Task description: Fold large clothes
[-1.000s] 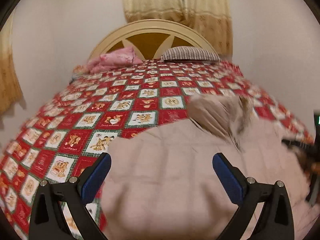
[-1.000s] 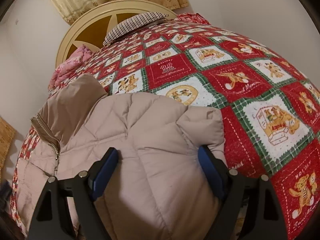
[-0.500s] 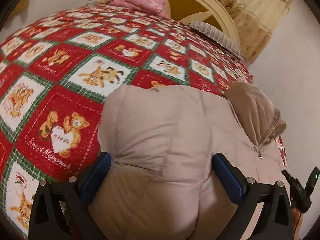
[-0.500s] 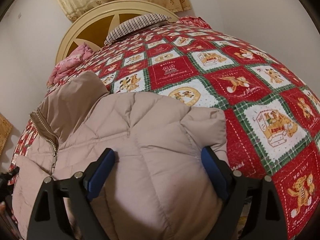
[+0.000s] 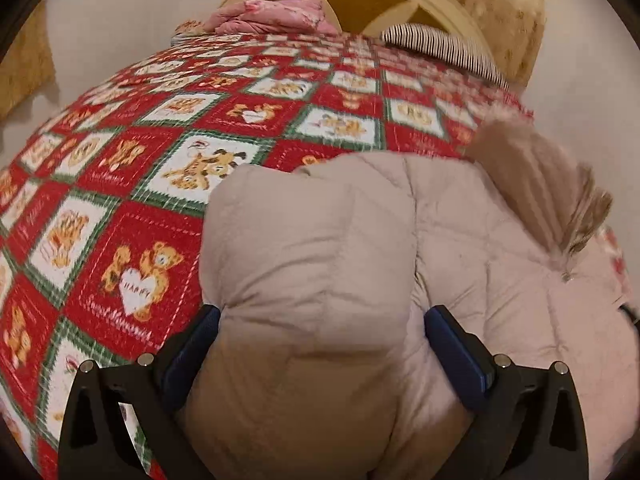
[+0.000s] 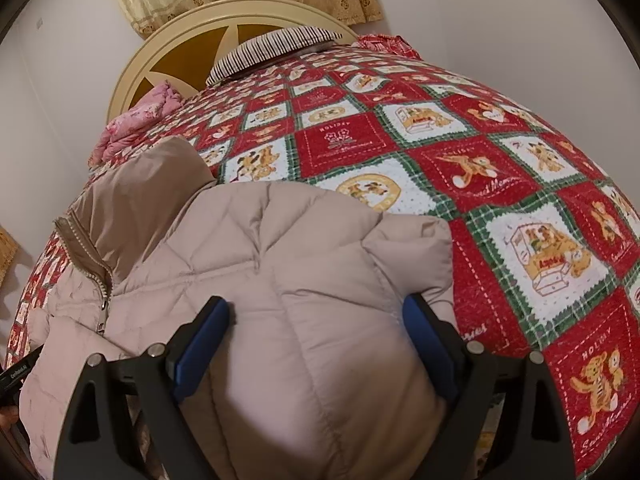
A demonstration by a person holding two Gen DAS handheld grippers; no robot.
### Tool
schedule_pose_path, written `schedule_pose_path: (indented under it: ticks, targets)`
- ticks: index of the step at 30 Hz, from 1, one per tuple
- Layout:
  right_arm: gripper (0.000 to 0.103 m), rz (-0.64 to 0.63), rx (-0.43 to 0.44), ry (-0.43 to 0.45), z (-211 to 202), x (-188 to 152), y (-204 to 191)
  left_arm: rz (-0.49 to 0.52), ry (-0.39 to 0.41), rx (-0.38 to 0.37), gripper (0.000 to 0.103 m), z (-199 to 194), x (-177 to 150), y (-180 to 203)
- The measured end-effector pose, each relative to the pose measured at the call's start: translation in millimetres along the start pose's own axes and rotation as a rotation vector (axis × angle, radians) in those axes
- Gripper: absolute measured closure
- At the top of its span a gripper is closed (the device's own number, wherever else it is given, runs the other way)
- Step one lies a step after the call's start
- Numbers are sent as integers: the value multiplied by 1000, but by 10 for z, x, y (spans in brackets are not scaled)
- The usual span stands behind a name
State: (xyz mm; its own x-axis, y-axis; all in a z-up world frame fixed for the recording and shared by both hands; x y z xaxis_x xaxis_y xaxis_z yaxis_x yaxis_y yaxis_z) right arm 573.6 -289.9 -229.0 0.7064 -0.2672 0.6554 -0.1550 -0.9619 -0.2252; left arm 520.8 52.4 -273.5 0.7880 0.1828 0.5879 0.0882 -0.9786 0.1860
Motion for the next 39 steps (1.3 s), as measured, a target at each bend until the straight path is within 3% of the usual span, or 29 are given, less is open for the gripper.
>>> schedule_pose_path:
  ticks: [4,7,10,12,15,18,21,23,24,25,26,31,33,36,39]
  targets:
    - [8,-79,-56,-35,-125,84,-89,-45,27,-56,1,-58,25,-43]
    - [8,-83,-32,29,-318,437,-223,-51,42,-56,1,-62,38,-28]
    - [8,-43,45,43,-359,855,-468,-52,61,-62,1,-102,37,-21]
    - [8,-110,42,36,-255,1035,-701,-58,57,-74,1,-92,38,-25]
    - [7,-240,-33,-4,63,1163,-983,-75,47,-95,1,-70,30,-40]
    - [9,-286,-57,-54,411,1199,-1142,-83,44,-107,1,-60,28,-43]
    - [28,-311,-104,-124,708,1121,-1118,-82,42,-113,1,-59,22,-41]
    - [53,-297,-107,-154,794,1045,-1042,-80,45,-110,1,-67,17,-43]
    - [61,-299,-105,-164,806,1003,-1011,-78,55,-105,1,-89,19,-46]
    - [79,-305,-111,-162,799,974,-981,-74,77,-97,1,-141,30,-50]
    - [88,-309,-112,-152,766,938,-933,-58,100,-103,1,-214,46,-31]
    - [92,-315,-83,-146,623,786,-799,75,258,-124,1,-821,308,251]
    - [92,-317,-77,-148,617,716,-733,105,279,-128,1,-968,516,400]
    - [94,-318,-69,-148,642,659,-694,129,291,-125,1,-1011,895,626]
    - [96,-317,-52,-129,585,625,-699,230,320,-74,1,-940,1248,952]
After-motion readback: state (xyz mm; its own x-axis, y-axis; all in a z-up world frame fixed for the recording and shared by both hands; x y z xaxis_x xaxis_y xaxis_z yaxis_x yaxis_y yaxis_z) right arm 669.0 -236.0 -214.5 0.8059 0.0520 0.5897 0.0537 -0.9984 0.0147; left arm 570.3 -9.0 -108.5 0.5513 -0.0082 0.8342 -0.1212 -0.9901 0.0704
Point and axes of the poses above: each gripper's, at about its wrist camera, not at the fingertips, and z roughly the way its jaws point, y to its right, x to its top, the point moved 10 cm from there along z, roughly the way its jaws point, and after that the axes turned 3 degrees about -y, right-handed, at the moved point
